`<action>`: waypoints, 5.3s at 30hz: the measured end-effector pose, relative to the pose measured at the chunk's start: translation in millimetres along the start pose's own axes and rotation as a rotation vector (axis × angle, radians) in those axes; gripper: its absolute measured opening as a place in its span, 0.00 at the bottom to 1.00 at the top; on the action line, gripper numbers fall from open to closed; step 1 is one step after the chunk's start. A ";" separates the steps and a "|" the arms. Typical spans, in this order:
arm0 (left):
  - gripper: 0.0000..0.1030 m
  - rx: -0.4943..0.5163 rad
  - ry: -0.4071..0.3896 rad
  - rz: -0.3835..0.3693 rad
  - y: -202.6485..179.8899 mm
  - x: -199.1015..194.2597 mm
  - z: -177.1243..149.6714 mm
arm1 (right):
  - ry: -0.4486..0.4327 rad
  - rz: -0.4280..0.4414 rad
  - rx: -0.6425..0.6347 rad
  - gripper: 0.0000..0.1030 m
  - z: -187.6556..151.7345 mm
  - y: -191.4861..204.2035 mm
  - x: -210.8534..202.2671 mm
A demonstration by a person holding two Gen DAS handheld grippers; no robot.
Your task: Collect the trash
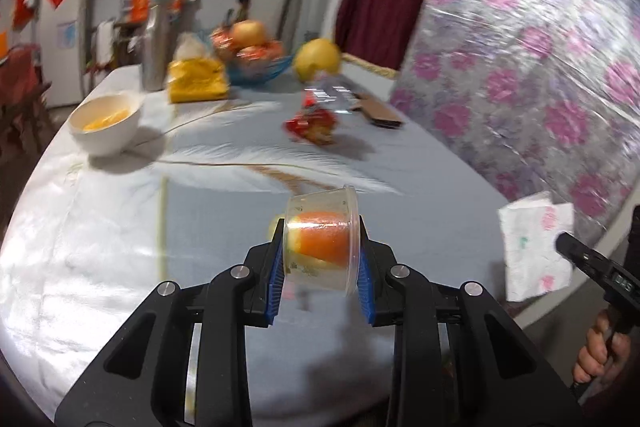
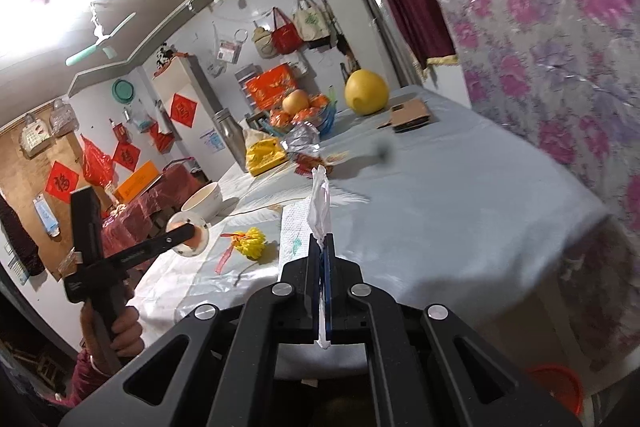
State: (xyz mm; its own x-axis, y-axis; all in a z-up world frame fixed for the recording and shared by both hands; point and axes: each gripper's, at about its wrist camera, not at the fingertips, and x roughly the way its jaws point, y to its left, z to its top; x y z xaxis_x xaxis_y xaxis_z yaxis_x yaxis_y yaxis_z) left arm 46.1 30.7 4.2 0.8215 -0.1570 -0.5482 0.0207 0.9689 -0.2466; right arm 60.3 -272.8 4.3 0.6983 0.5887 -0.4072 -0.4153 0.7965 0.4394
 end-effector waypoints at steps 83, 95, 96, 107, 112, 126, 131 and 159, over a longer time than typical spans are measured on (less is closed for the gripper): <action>0.93 0.491 0.216 -0.157 -268.4 97.9 -138.0 | 0.080 -0.334 0.233 0.50 -107.3 -185.4 -97.9; 0.93 0.330 0.114 -0.099 -199.7 69.2 -100.5 | 0.061 -0.231 0.086 0.55 -62.0 -101.6 -66.7; 0.93 0.316 0.109 -0.095 -193.8 68.0 -98.2 | 0.063 -0.219 0.073 0.55 -57.6 -92.9 -60.5; 0.93 0.158 0.040 -0.009 -108.0 58.9 -66.3 | 0.134 -0.144 -0.012 0.59 -31.0 -28.6 5.9; 0.93 0.110 0.042 0.033 -73.5 62.7 -53.0 | 0.174 -0.106 -0.043 0.59 -15.6 -5.7 44.3; 0.93 -0.080 0.120 0.151 52.1 74.4 -16.3 | 0.267 -0.035 -0.042 0.65 1.0 14.3 136.4; 0.93 -0.092 0.164 0.094 50.6 88.9 -8.7 | 0.285 -0.013 -0.021 0.66 11.0 13.7 161.7; 0.44 -0.016 0.194 0.035 24.6 115.7 -1.2 | 0.278 -0.010 -0.181 0.90 105.7 61.5 333.1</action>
State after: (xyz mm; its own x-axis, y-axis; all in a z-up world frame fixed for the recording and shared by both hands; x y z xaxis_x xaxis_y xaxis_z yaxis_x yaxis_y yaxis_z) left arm 141.0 36.1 -66.3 0.6966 -0.1587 -0.6997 -0.0166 0.9714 -0.2368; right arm 329.1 -42.3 -19.7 0.5273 0.5763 -0.6243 -0.5236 0.7991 0.2955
